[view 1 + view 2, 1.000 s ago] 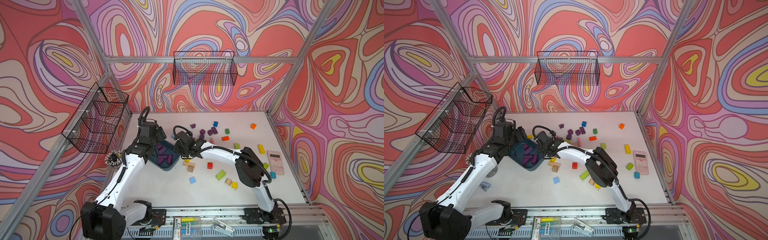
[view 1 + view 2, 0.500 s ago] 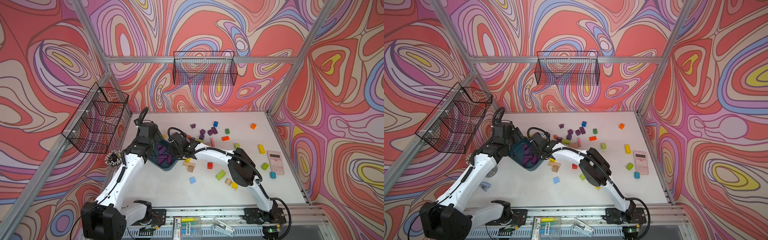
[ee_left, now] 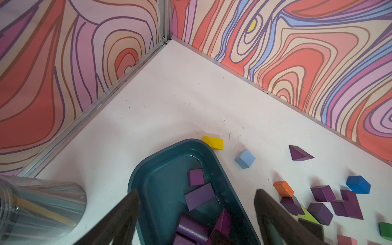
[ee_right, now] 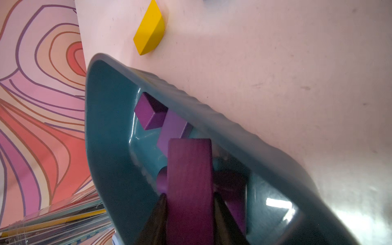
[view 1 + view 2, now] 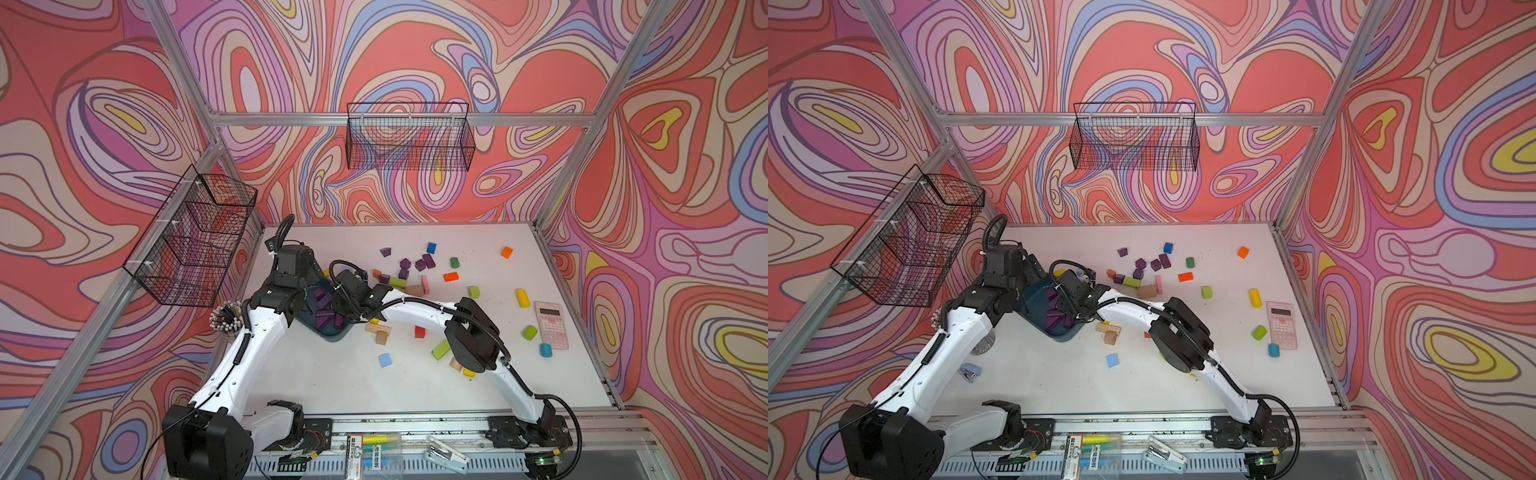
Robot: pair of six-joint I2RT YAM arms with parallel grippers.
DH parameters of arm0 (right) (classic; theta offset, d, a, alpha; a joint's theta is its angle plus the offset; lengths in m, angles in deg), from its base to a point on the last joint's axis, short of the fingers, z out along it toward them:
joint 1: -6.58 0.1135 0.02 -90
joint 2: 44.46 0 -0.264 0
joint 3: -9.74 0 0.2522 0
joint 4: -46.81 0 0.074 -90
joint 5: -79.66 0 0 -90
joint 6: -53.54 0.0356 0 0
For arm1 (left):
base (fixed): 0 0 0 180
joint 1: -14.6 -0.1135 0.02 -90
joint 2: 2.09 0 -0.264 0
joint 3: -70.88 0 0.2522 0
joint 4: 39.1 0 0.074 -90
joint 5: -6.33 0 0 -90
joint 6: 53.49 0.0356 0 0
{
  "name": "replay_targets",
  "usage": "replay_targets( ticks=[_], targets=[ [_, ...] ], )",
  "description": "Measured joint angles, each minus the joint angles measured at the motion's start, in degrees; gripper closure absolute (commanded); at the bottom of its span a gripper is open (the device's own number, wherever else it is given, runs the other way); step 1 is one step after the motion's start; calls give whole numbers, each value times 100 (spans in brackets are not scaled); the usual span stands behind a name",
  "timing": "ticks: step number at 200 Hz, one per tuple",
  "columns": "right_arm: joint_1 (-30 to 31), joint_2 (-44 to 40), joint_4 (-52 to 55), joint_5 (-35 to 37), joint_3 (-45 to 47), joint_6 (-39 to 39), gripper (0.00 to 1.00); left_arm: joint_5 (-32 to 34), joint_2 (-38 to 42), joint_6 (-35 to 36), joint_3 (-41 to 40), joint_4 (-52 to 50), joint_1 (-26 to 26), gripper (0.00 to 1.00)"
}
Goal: Pick purple bricks into the storage bin
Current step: Place the building block in the storage box.
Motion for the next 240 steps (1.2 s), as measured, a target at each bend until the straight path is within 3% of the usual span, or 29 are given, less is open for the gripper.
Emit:
replay_targets(
  ticks=[91,163,240],
  targets=[
    [59,50,105,2,-210,-13,49,-24,0,-15,0,0,-70,12],
    [59,11,92,151,-219,-52,48,-50,0,-17,0,0,-74,12],
    [59,-612,-35,505,219,-153,48,-120,-37,-37,0,0,-101,12]
  ],
)
